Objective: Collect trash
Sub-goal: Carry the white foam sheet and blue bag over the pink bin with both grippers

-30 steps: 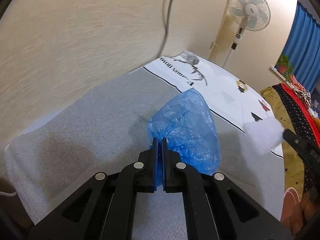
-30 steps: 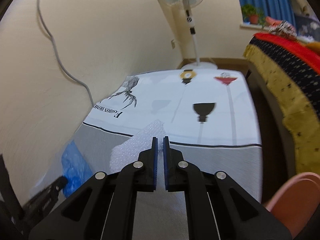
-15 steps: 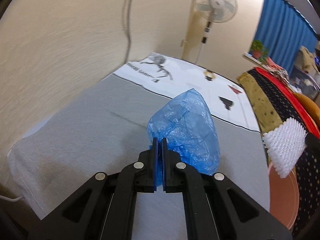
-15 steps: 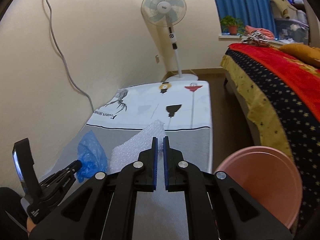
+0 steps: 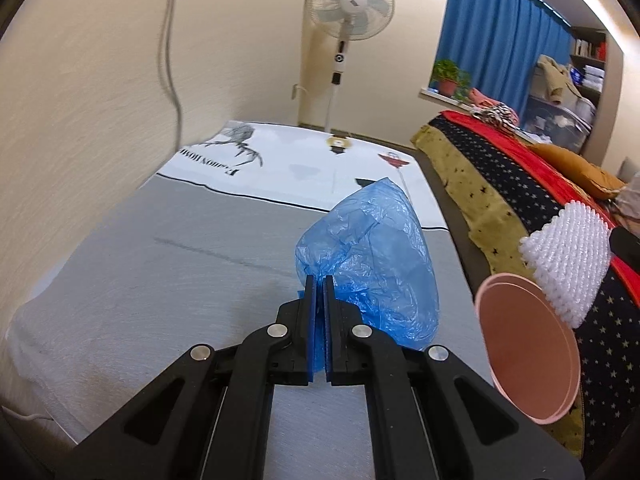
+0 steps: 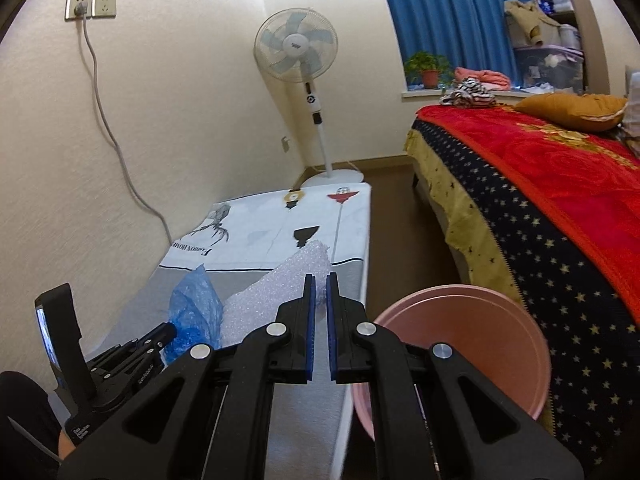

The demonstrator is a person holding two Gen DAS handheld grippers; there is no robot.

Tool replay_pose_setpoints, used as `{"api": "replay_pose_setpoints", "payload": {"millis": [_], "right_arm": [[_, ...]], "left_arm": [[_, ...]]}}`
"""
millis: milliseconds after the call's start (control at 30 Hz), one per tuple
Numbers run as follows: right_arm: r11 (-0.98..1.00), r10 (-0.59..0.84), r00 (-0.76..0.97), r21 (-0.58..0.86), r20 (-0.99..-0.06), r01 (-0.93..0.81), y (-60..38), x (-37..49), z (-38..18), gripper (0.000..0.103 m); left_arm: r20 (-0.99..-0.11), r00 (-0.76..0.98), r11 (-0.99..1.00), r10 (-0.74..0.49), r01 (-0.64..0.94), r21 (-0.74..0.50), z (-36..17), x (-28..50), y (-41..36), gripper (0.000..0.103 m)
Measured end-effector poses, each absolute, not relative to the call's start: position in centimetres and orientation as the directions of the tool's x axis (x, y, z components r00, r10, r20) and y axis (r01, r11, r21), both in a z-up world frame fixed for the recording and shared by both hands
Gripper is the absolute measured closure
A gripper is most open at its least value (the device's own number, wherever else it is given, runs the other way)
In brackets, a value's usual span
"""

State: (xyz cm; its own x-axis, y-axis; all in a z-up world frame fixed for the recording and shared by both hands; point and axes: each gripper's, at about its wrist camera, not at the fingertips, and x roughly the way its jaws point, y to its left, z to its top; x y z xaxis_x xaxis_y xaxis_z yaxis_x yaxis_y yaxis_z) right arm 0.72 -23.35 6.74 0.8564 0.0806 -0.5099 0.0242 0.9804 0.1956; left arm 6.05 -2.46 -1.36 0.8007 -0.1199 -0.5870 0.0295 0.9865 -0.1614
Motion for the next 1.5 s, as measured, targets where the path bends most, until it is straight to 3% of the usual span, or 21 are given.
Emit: {"api": "replay_pose_setpoints", "payload": {"millis": [1500], "right_arm": [[0.950, -0.183, 0.860, 0.139, -0.477, 0.279, -29.1, -0.3, 6.1, 0.097]], "left_arm": [[-0.558, 0.779, 0.958, -0.285, 0.223, -0.178, -1.9, 7.0, -9.6, 0.100]]}}
